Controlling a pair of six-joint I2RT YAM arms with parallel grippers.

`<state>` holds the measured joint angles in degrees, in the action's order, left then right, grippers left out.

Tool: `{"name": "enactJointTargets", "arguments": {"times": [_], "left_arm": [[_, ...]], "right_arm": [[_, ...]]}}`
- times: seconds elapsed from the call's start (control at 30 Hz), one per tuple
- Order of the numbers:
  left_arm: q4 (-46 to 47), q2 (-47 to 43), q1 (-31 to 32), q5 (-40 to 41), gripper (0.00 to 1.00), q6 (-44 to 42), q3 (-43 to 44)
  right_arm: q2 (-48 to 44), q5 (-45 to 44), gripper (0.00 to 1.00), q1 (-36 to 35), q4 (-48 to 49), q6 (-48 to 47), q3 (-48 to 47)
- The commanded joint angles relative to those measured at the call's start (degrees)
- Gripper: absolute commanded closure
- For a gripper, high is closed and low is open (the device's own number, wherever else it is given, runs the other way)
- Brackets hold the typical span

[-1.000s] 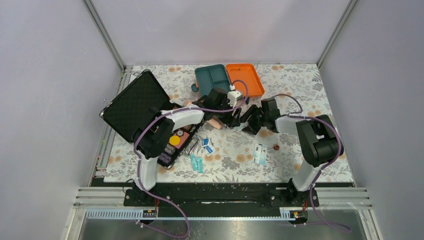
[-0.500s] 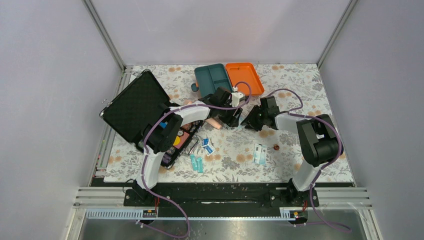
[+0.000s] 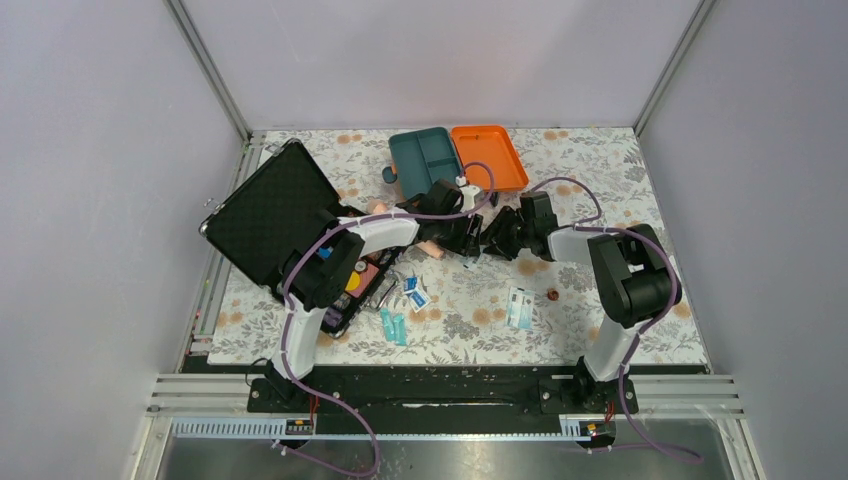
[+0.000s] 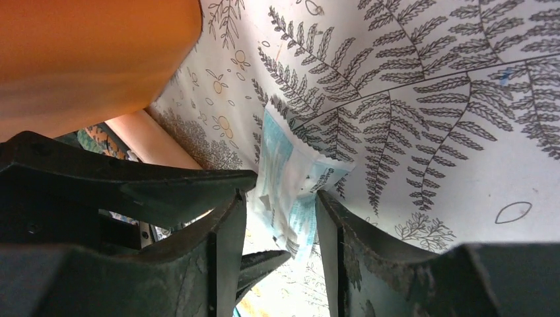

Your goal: Organize the medicine kit

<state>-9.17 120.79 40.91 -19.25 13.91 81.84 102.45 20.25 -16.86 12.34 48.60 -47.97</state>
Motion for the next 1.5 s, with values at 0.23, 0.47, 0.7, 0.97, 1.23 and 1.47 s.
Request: {"name": "enactJointTargets", "arguments": {"times": [0.23, 0.47, 0.7, 0.97, 1.23, 1.47], "left_arm": [[-4.96, 2.14, 0.62, -1.75, 0.61, 13.0, -3.57], [-6.23, 0.01, -0.49, -1.63, 0.62, 12.88, -3.72], [-9.13, -4.69, -1.53, -2.44, 0.56, 7.33, -3.95], [-13.13, -18.89, -2.94, -10.29, 0.43, -9.5, -5.4], [-11.92, -25.18, -12.59, -1.1, 0.38, -4.97, 2.44], [-18.06, -10.85, -25.07, 10.63, 0.31, 14.23, 22.58]], "right_arm": [[2.03, -0.61, 0.55, -1.02, -1.69, -0.42, 1.64], [-0.52, -3.25, 0.78, -1.02, -8.73, -5.96, -0.26], [-3.17, -1.41, 0.98, -0.99, -10.68, -11.29, -2.98], [-14.28, 4.89, 1.0, 0.88, -27.33, -33.36, -9.04], [-27.16, 5.88, 1.0, 1.54, -37.02, -49.11, -15.25], [-26.27, 0.91, 1.0, 1.5, -43.79, -52.02, -26.15]]}}
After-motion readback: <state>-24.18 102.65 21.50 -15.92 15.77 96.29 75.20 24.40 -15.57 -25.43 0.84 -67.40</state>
